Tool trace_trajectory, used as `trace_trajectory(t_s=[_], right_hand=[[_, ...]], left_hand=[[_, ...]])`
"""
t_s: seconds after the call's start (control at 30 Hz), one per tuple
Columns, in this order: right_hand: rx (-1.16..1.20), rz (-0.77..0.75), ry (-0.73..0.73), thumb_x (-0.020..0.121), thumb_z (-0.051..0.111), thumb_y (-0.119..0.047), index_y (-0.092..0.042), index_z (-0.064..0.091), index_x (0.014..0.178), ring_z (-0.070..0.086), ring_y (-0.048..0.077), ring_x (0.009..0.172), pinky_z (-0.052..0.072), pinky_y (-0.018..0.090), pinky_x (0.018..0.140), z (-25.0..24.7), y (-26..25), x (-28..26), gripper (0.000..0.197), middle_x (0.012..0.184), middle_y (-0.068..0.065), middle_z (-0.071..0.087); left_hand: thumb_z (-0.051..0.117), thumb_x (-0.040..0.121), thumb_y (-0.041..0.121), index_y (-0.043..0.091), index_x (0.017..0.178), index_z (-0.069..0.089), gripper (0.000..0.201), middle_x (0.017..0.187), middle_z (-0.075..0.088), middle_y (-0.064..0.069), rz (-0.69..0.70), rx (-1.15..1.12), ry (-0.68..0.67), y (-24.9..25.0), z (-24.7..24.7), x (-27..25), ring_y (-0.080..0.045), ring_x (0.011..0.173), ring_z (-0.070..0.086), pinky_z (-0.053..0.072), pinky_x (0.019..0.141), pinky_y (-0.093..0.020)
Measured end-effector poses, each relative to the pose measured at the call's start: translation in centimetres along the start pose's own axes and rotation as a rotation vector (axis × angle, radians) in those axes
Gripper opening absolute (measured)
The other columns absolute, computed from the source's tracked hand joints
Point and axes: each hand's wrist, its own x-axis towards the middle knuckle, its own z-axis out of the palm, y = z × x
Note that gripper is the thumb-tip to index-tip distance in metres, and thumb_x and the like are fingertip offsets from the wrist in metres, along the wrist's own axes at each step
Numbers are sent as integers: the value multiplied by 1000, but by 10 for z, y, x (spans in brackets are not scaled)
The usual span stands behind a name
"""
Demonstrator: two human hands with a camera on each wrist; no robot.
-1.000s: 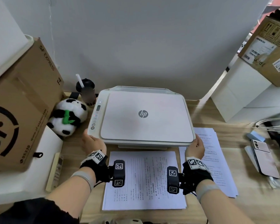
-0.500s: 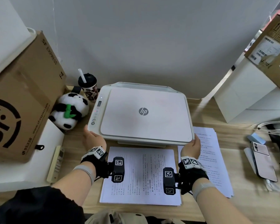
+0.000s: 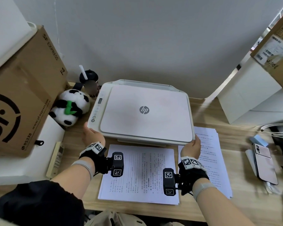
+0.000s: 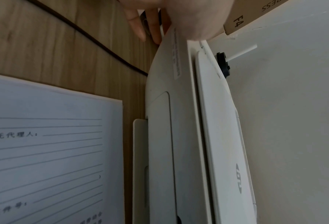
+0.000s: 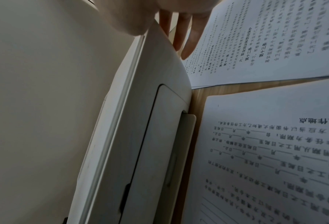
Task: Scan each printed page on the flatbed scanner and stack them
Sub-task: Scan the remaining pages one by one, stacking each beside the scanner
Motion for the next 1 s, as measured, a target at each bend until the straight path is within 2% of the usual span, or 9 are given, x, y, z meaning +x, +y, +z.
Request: trace_trajectory(t_s=[0.37, 0.57, 0.7, 1.0], right_hand=[[38, 61, -49, 103, 27, -11, -11, 45, 138, 49, 33, 123, 38, 31, 96, -8, -10, -3, 39, 137, 14, 51], [51, 72, -51, 102, 28, -11, -12, 46, 137, 52, 35, 118, 40, 30, 92, -8, -10, -2, 39, 134, 15, 53], [57, 72, -53, 102, 29, -10, -12, 46, 137, 50, 35, 120, 39, 33, 96, -8, -9, -1, 39, 134, 16, 53], [83, 81, -33, 102, 30, -12, -14, 47, 136, 50, 35, 121, 39, 34, 98, -5, -8, -3, 38, 134, 14, 54]], left_hand=[[26, 100, 9, 12, 143, 34, 44, 139, 46, -20, 10, 29, -35, -1, -2, 2, -37, 127, 42, 34, 100, -41], [27, 100, 8, 10, 143, 35, 44, 140, 46, -18, 25, -15, -52, -6, 0, 10, -35, 129, 41, 32, 105, -40], [26, 100, 10, 12, 144, 34, 44, 139, 46, -18, -1, -15, -74, -8, 0, 12, -35, 129, 41, 33, 106, -42], [26, 100, 10, 11, 144, 33, 44, 139, 46, -18, 12, -25, -76, -7, -1, 12, -35, 129, 41, 33, 105, -42]])
